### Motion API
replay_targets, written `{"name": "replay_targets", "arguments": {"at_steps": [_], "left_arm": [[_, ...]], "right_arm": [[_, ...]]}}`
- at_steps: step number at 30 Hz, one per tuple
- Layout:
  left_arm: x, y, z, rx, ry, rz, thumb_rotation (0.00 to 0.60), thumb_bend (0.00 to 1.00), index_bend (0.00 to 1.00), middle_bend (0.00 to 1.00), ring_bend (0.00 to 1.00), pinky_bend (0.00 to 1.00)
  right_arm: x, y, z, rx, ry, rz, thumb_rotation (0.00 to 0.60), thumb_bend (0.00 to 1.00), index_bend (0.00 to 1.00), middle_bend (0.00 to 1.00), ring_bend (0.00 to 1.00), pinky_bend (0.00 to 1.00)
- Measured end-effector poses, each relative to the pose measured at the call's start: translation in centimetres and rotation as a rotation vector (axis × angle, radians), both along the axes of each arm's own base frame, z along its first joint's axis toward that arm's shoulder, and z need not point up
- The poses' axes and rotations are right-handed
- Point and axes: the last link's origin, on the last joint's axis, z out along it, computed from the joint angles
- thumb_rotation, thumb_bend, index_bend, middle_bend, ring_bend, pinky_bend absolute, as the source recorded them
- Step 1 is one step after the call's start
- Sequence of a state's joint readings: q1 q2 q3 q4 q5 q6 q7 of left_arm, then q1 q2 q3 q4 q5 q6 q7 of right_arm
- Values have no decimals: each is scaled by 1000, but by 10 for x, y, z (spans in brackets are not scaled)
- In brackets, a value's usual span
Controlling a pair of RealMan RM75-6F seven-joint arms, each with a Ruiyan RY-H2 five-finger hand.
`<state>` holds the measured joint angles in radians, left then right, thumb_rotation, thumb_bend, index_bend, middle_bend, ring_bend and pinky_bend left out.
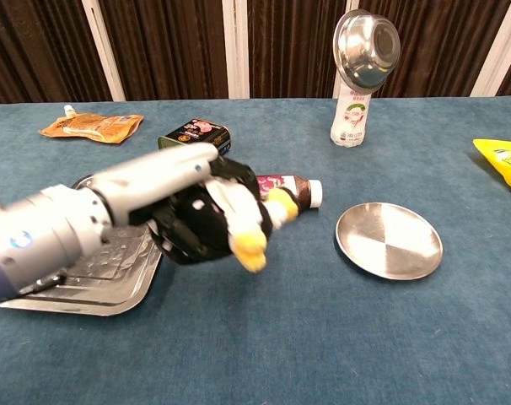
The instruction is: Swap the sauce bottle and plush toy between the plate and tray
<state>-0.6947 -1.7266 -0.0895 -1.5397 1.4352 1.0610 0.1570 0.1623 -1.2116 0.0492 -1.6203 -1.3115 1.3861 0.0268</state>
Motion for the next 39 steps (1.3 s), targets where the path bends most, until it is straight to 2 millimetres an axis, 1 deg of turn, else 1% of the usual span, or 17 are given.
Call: {"name": "replay_targets", "arguments": {"at_steps": [2,4,7,8,11,13,17,20,23,27,28,30,32,35,38,39], "left_arm": [[1,0,-11,-10,12,-7,600,337,365,240,246,403],[3,0,-23,-21,24,-14,600,254,316,166,173,339],[5,1,-38,-41,36,-19,600,89,228,47,33,180],[6,1,-41,-44,41,-24,600,43,207,21,8,131],[8,-1,-48,-53,55,-48,600,0,176,0,0,23],[10,-2,-47,-54,55,-56,600,0,170,0,0,0],[14,-7,-36,-43,44,-68,600,0,167,0,0,0],[16,-10,-19,-13,33,-75,600,0,165,0,0,0],[16,-12,5,48,21,-74,600,0,165,0,0,0],[14,-7,44,202,29,-53,600,0,159,0,0,0],[14,-4,51,231,27,-40,600,0,149,0,0,0],[15,2,61,264,24,-4,600,0,132,0,0,0],[15,10,62,274,32,37,600,0,129,0,0,0],[17,27,57,280,63,118,600,0,123,0,0,0],[26,46,45,271,93,205,600,0,121,0,0,0],[33,53,37,264,108,233,600,0,121,0,0,0]], "right_arm": [[-1,-1,0,-1,-10,-6,600,21,25,0,0,0],[-1,-1,1,-2,-16,-7,600,21,26,0,0,0],[-3,-1,3,-4,-23,-11,600,21,26,0,0,0],[-3,-1,4,-5,-24,-13,600,21,26,0,0,0],[-4,0,5,6,-18,-12,600,21,26,0,0,0],[-5,1,5,21,-8,-11,600,22,26,0,0,0],[-6,2,6,45,18,-24,600,21,26,0,0,0],[-7,3,7,46,22,-40,600,21,25,0,0,0],[-7,2,7,46,27,-47,600,22,26,0,0,0],[-8,2,6,51,36,-57,600,21,26,0,0,0],[-8,2,5,53,38,-59,600,21,26,0,0,0],[-9,1,3,57,45,-65,600,22,26,0,0,0],[-11,0,1,66,53,-77,600,22,26,0,0,0],[-16,-3,-4,81,63,-100,600,22,26,0,0,0],[-19,-7,-7,87,73,-115,600,22,26,0,0,0],[-20,-8,-7,86,74,-117,600,22,26,0,0,0]]}}
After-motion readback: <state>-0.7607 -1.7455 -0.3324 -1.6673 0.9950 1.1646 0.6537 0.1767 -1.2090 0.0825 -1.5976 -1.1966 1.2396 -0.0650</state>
